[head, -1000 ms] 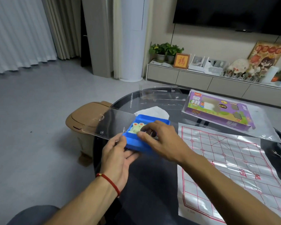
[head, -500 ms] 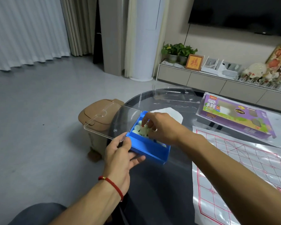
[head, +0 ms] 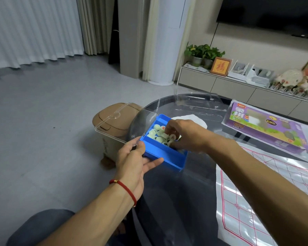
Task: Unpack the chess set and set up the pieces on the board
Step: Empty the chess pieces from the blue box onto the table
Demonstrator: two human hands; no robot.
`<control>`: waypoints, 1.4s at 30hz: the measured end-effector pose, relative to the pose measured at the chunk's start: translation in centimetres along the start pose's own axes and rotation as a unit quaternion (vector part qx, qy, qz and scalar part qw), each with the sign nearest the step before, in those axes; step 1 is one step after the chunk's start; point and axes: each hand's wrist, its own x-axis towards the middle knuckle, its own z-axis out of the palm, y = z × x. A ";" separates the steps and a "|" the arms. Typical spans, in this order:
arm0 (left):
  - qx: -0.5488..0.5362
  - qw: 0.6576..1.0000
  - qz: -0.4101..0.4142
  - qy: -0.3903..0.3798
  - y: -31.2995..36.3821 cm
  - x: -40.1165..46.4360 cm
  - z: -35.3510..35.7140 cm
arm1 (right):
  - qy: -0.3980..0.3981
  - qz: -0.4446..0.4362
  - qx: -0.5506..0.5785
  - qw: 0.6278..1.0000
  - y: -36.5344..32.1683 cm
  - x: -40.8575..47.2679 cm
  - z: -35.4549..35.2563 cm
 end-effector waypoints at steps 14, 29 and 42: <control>-0.003 1.000 0.000 0.022 0.0 0.4 -0.3 | 0.164 -0.009 0.151 0.975 0.8 -1.9 -0.2; -0.019 0.998 0.031 0.054 0.5 0.6 -0.6 | 0.089 0.108 0.079 0.987 5.0 -5.4 4.3; -0.017 0.998 0.030 0.058 0.5 0.1 -0.3 | 0.059 0.060 -0.056 0.995 -0.3 -0.8 1.5</control>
